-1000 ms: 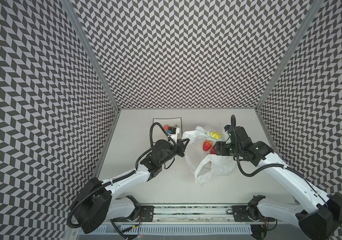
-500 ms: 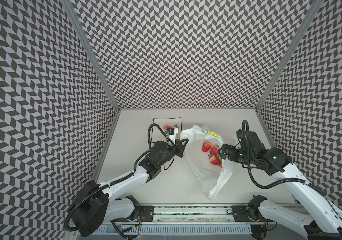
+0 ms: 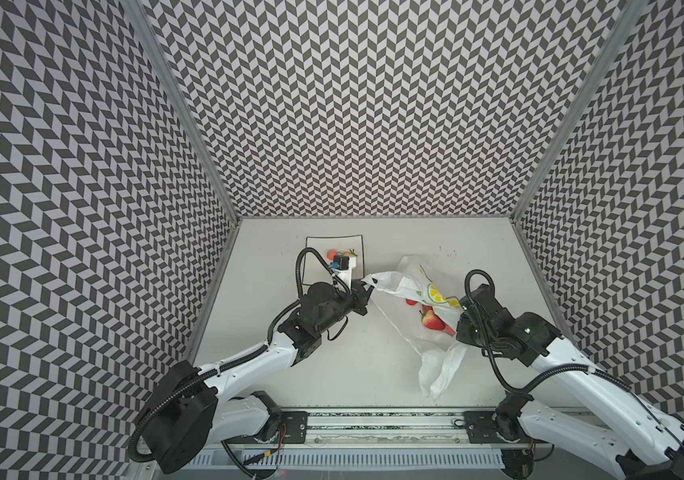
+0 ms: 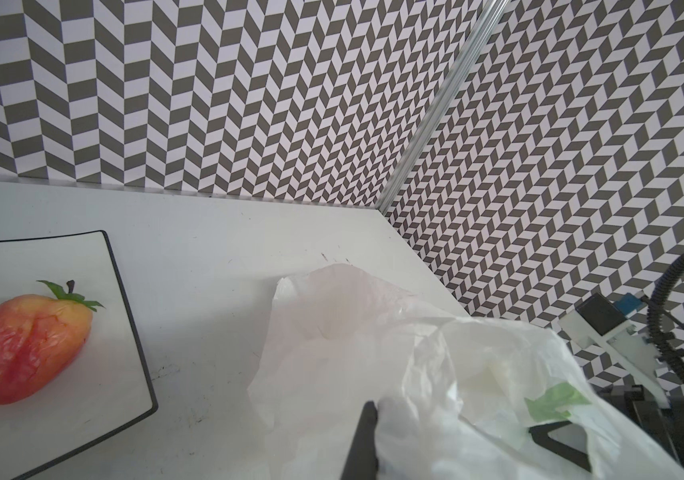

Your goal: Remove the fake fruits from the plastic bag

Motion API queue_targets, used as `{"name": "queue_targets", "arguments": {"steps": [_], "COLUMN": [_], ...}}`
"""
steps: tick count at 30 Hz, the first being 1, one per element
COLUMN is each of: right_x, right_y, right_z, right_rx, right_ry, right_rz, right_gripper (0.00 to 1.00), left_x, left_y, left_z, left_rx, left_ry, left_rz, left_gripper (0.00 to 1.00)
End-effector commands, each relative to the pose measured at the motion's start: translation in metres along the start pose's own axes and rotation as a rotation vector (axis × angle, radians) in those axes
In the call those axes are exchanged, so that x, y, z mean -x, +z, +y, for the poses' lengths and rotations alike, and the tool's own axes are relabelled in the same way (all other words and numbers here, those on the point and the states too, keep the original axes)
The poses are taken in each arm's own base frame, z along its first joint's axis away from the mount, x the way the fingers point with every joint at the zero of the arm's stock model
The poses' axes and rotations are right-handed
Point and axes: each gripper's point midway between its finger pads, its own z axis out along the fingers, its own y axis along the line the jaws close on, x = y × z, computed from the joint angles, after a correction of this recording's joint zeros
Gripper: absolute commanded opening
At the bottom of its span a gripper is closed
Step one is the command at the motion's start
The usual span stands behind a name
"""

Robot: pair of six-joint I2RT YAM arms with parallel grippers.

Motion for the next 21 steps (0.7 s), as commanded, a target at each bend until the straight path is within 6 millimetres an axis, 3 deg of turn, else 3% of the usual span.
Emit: {"name": "queue_targets", "arguments": {"steps": [1,4,8,10,12,15,17,21], "right_x": [0.017,0.020,0.048,0.061,0.071,0.076,0.074,0.074], "right_y": [0.011,0.026,0.032,0.035,0.033,0.022,0.008,-0.027], "right_z": [-0.015,-0.033,-0.041,-0.038,-0.030,-0.021,-0.019,-0.023], "right_rx": [-0.078,-0.132,-0.125,-0.105,-0.083,-0.052,-0.033,-0.019], "right_ry": [0.091,0.140,0.190,0.180,0.152,0.108,0.090,0.077], "right_rz": [-0.118,-0.143,-0.204,-0.217,-0.222,-0.204,-0.175,-0.162], "right_gripper": [0.16,0.17,0.20,0.27,0.41,0.65,0.76,0.81], "left_x": [0.000,-0.007,-0.023,-0.030,-0.035,-0.037,-0.037,-0.034], "left_y": [-0.005,-0.004,0.003,0.008,0.014,0.026,0.034,0.044], "left_z": [-0.003,-0.005,-0.016,-0.023,-0.031,-0.038,-0.041,-0.047], "left_rx": [-0.016,-0.035,-0.074,-0.094,-0.114,-0.121,-0.122,-0.127], "left_ry": [-0.002,-0.005,0.003,-0.001,-0.001,-0.023,-0.049,-0.081], "left_rz": [-0.011,0.005,0.051,0.071,0.083,0.092,0.097,0.087], "left_gripper": [0.00,0.00,0.00,0.00,0.00,0.00,0.00,0.00]}}
